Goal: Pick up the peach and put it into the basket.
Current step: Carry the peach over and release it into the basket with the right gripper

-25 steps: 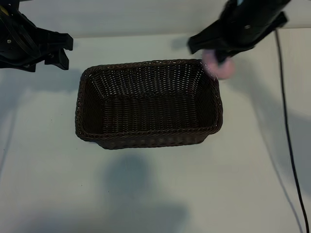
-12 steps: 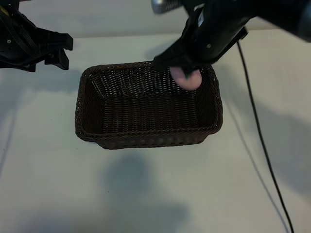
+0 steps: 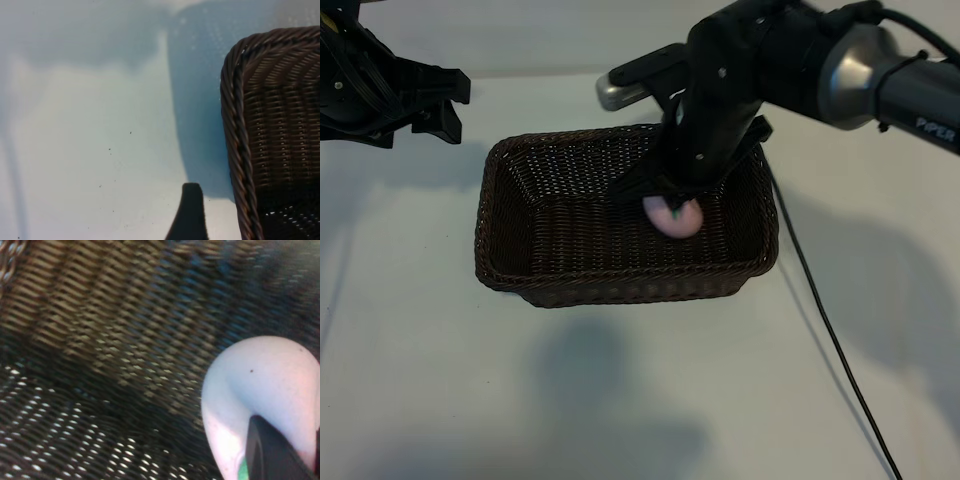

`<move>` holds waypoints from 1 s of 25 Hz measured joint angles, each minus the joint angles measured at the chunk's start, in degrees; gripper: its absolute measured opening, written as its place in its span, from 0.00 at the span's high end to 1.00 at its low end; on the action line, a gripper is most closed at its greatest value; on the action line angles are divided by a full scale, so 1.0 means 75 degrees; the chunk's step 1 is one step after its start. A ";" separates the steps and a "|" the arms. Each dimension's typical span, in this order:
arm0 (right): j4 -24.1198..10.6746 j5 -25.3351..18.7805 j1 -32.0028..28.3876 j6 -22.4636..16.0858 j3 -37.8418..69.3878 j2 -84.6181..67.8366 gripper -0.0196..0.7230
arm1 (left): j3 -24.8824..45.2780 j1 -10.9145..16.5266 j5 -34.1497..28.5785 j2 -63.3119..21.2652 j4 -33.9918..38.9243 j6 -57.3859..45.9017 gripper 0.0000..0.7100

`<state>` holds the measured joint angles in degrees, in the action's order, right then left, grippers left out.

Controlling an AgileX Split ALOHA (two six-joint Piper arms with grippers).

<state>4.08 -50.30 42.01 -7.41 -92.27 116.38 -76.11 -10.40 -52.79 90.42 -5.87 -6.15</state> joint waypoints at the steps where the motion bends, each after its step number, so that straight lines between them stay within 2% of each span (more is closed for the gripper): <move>1: 0.0025 0.0057 0.0031 0.0009 0.0000 0.0015 0.91 | 0.0000 0.0000 0.0000 0.0000 0.0000 0.0000 0.16; 6: 0.0094 0.0153 0.0048 0.0057 0.0000 0.0180 0.91 | 0.0000 0.0000 0.0000 0.0000 0.0000 0.0000 0.16; 10: 0.0094 0.0153 0.0048 0.0057 0.0000 0.0257 0.85 | 0.0000 0.0000 0.0000 0.0000 0.0000 0.0000 0.16; 12: 0.0094 0.0153 0.0048 0.0057 0.0000 0.0257 0.77 | 0.0000 0.0000 0.0000 0.0000 0.0000 0.0000 0.16; 18: 0.0071 0.0003 0.0048 0.0065 -0.0021 0.0250 0.40 | 0.0000 0.0000 0.0000 0.0000 0.0000 0.0000 0.16; 21: 0.0071 -0.0279 0.0048 0.0091 -0.0260 0.0250 0.31 | 0.0000 0.0000 0.0000 0.0000 0.0000 0.0000 0.16; 25: 0.0056 -0.0953 0.0048 0.0115 -0.0863 0.0250 0.28 | 0.0000 0.0000 0.0000 0.0000 0.0000 0.0000 0.16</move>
<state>4.50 -57.45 42.36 -6.54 -98.75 118.25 -76.11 -10.40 -52.79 90.42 -5.87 -6.15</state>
